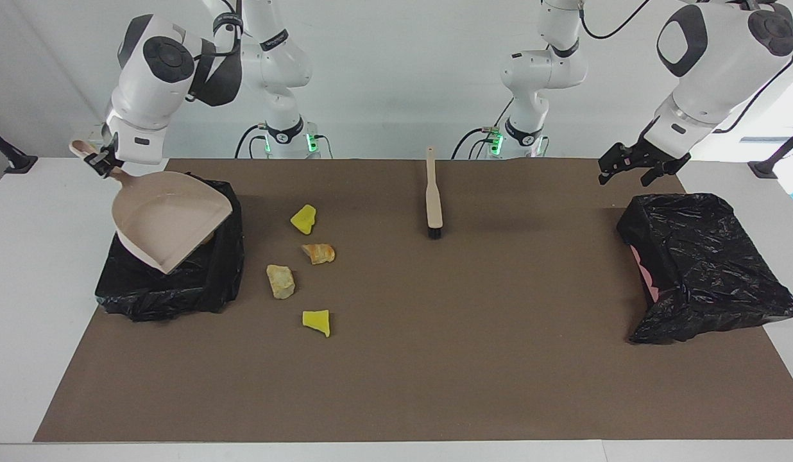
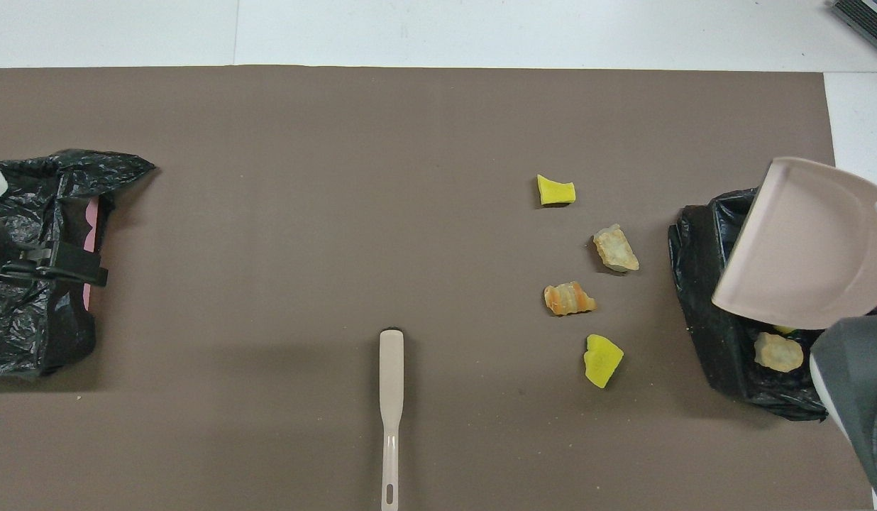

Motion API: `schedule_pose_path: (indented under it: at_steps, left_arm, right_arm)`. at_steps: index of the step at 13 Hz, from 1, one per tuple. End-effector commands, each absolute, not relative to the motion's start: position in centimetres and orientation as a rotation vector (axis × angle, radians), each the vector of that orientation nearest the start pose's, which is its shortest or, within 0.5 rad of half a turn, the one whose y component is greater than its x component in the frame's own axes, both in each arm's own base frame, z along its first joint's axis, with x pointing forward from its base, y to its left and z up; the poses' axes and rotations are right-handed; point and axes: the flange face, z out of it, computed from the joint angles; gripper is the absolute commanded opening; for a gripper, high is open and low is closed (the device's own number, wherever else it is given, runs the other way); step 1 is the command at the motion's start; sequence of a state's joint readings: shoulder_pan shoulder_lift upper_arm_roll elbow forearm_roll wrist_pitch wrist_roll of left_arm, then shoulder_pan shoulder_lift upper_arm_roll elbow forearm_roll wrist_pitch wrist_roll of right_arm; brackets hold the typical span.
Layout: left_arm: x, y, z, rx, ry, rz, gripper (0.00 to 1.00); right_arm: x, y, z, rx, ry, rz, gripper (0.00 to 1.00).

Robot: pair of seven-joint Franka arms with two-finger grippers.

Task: Sweep and dump trash in bin
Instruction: 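Return the dustpan to the table center with the right gripper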

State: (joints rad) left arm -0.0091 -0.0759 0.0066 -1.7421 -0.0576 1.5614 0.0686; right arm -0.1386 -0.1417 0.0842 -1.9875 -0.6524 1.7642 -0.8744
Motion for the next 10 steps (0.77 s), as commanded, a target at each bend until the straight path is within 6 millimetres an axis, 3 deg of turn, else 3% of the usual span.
schedule_pose_path:
  at_steps: [1,2,5,7,10]
  left_arm:
    - [51.8,-0.1,59.8,-3.174,0.109,0.146,1.0]
    - [51.7,0.5,59.8,-3.176,0.097,0.151,1.0]
    - [51.8,0.5,59.8,-3.176,0.094,0.148,1.0]
    - [51.8,0.3,59.8,-3.176,0.102,0.149,1.0]
    - [51.8,0.5,59.8,-3.176,0.094,0.148,1.0]
  right_arm:
    - [52.7,-6.0,53.6,2.529,0.986,-0.325,0.0]
    - [54.3,-2.8,52.5,2.563,0.955,-0.295,0.0]
    - [58.5,5.9,49.6,2.837,0.614,-0.222,0.0]
    - [61.0,9.6,48.5,2.973,0.363,-0.268,0.0]
    - [63.4,19.5,46.9,3.03,0.111,-0.349,0.0]
